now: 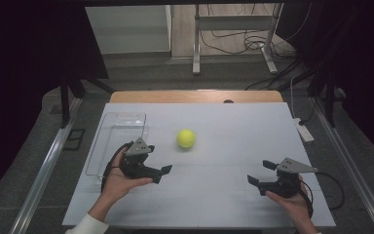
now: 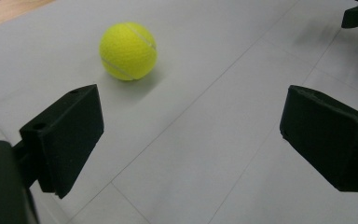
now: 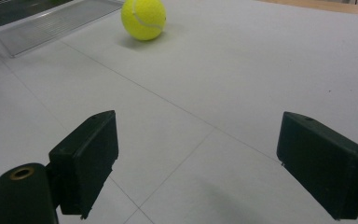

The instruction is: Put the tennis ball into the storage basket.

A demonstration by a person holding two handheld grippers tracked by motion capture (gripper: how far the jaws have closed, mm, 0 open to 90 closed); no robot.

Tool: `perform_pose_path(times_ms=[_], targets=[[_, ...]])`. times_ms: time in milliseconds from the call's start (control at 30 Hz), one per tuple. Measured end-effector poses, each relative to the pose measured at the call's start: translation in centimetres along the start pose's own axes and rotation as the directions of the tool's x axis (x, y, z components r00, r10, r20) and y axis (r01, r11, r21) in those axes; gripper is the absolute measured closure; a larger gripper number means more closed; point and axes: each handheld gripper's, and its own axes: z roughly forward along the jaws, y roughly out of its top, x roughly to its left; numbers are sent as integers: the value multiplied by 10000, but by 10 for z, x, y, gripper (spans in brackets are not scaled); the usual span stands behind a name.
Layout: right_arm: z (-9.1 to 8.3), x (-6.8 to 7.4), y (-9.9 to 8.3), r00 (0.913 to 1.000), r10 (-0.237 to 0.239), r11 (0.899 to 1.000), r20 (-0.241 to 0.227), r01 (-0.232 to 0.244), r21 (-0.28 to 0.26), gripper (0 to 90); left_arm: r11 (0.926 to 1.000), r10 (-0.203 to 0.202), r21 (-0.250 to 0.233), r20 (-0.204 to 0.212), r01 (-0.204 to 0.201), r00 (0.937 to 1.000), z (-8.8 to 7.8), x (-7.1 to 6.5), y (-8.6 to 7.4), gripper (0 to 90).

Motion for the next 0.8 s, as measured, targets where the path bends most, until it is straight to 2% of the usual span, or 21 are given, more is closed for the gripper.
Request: perform_pose_path(times_ms=[800], targets=[[1,1,0,9999,-108,9999,36,108,40,125,9987,277,433,221,-286,9994,17,-3,10,69]])
